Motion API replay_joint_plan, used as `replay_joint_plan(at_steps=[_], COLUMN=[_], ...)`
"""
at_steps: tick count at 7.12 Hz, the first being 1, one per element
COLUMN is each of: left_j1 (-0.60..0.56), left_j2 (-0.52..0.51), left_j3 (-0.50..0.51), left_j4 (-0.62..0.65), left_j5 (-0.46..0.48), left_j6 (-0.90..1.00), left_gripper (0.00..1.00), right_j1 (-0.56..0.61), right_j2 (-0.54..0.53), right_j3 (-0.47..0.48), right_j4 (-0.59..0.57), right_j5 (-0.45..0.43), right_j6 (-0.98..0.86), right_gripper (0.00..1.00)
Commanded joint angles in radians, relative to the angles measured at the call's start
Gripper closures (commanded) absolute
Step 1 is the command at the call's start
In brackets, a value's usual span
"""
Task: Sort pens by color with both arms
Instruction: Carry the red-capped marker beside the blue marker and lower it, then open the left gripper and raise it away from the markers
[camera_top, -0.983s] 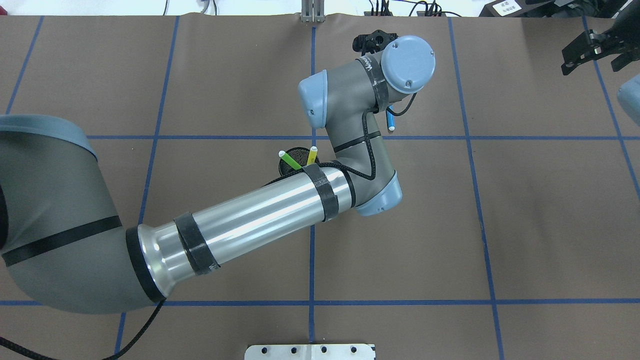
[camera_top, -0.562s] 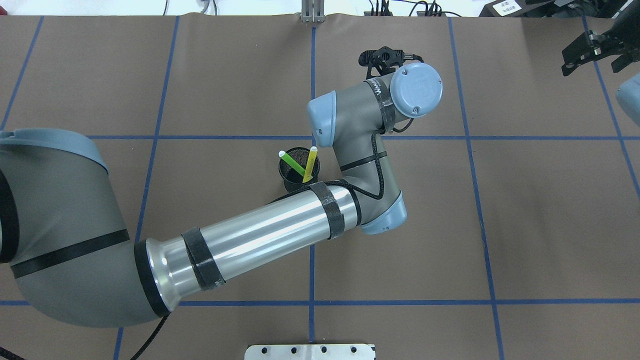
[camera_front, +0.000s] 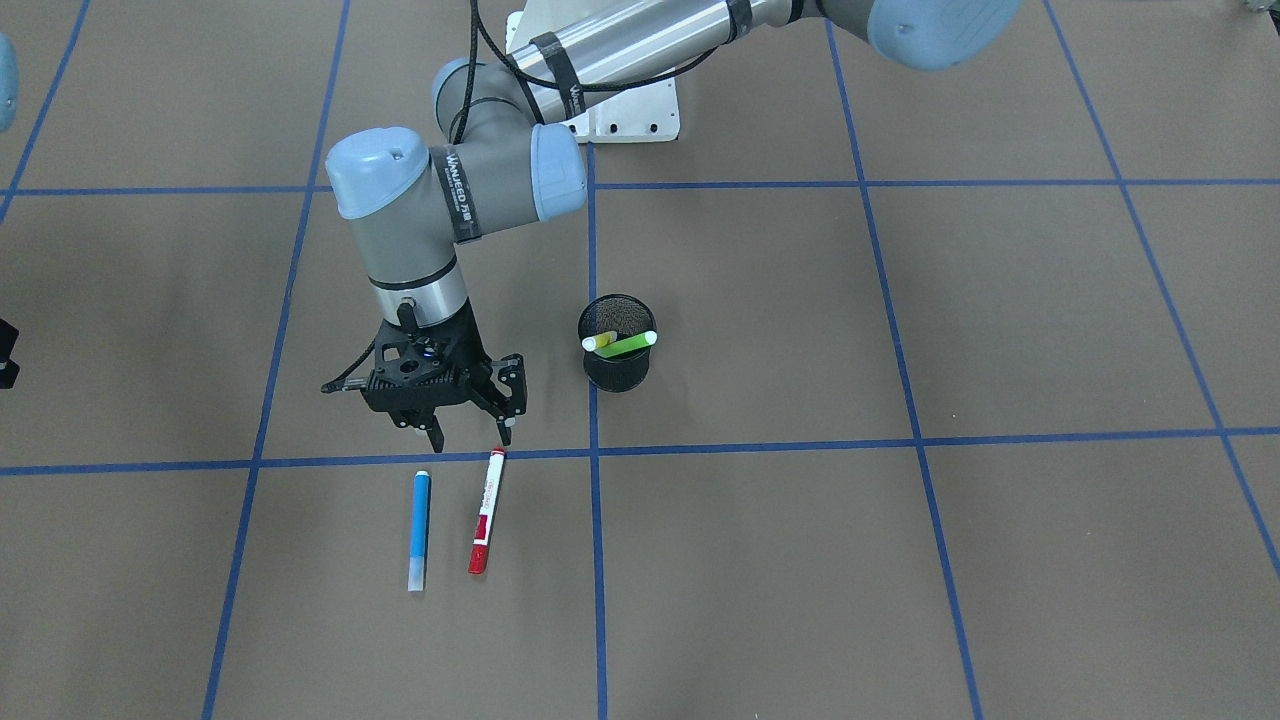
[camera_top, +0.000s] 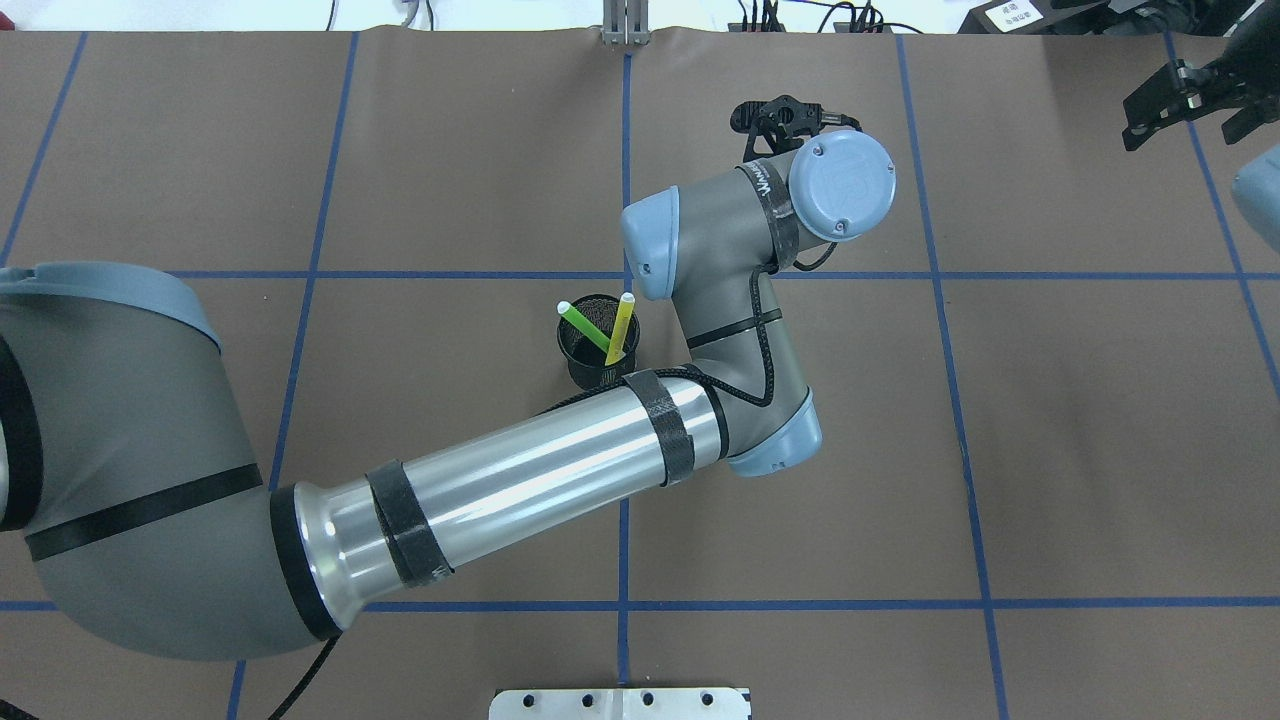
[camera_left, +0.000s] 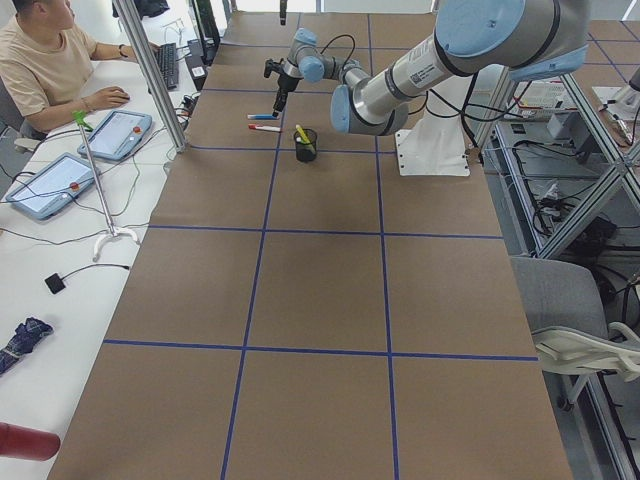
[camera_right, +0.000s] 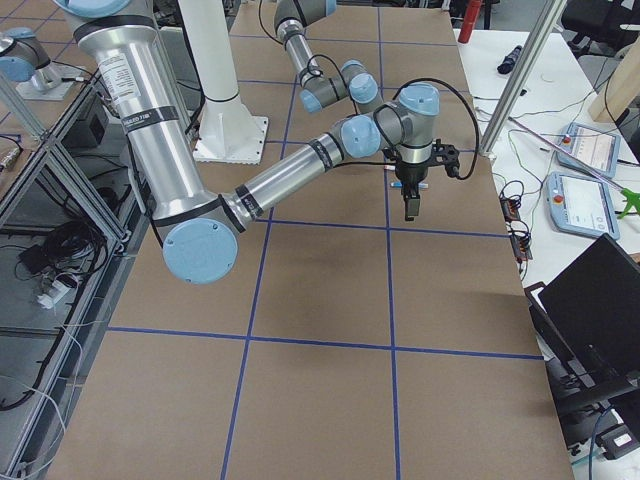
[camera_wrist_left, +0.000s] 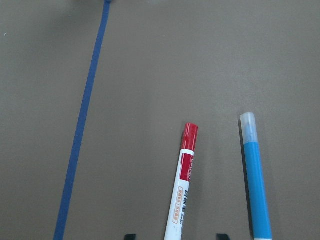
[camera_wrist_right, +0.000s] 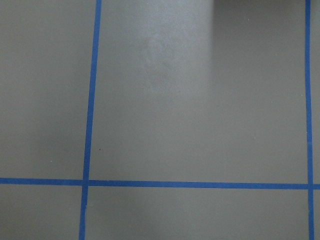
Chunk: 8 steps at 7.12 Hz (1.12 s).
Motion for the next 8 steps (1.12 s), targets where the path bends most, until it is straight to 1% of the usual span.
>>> replay_joint_plan(at_steps=[1, 2, 3, 5, 6, 7, 8], left_j1=[-0.002, 0.0, -0.002, -0.018, -0.041, -0.078, -0.112], left_j2=[0.005, 0.008, 0.013, 0.022, 0.071, 0.144, 0.221], left_j3=[-0.088, -0.164, -0.235, -0.344, -0.418, -0.505, -0.597], left_j4=[0.044, 0.131, 0.202, 0.323, 0.339, 0.342, 0.345], left_j5=[-0.008, -0.028, -0.109, -0.12, -0.155, -0.222, -0.25], left_j6=[0.022, 0.023, 0.032, 0.15, 0.205, 0.274, 0.34], left_gripper=[0.0, 0.0, 0.0, 0.0, 0.0, 0.0, 0.0], right_j1=[0.0, 0.0, 0.0, -0.003, -0.005, -0.012, -0.052], right_j2=[0.005, 0.006, 0.006, 0.012, 0.035, 0.063, 0.075], right_j3=[0.001, 0.005, 0.016, 0.038, 0.044, 0.048, 0.044], right_j4=[0.0, 0.0, 0.003, 0.005, 0.009, 0.012, 0.078], right_j5=[0.002, 0.002, 0.017, 0.017, 0.015, 0.014, 0.011], right_j6=[0.001, 0.004, 0.011, 0.011, -0.001, 0.011, 0.011], right_gripper=[0.0, 0.0, 0.0, 0.0, 0.0, 0.0, 0.0])
